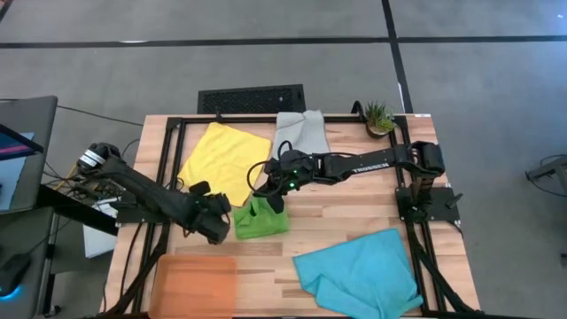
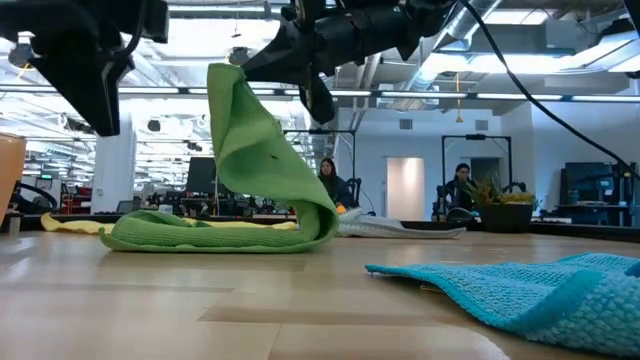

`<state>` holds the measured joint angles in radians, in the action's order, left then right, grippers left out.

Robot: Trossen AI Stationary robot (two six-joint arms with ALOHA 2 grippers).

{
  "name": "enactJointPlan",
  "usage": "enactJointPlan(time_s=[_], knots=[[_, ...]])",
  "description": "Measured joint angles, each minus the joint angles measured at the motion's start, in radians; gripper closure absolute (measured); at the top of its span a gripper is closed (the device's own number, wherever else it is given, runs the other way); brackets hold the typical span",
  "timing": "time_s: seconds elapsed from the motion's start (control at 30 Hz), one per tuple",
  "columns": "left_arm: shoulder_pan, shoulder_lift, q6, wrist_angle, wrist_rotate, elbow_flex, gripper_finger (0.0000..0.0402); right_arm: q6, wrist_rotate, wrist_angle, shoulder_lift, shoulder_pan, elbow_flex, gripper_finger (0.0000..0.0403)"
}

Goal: Fold microfiber towels
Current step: Fold the green towel

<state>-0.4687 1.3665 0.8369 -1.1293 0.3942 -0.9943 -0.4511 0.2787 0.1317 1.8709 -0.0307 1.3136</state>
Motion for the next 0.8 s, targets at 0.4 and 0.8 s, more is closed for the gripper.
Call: enactJointPlan(time_s=[0.4, 0.8], knots=[[-0.024, -0.046, 0.022, -0.009, 0.007, 0.000, 0.0252, 0.007, -0.066, 0.045, 0.030, 0.011, 0.004, 0.0397], [-0.024, -0.045, 0.014, -0.008, 0.010, 0.000, 0.0252, -0.064, -0.033, 0.114, 0.162, 0.002, 0.019, 0.0397]])
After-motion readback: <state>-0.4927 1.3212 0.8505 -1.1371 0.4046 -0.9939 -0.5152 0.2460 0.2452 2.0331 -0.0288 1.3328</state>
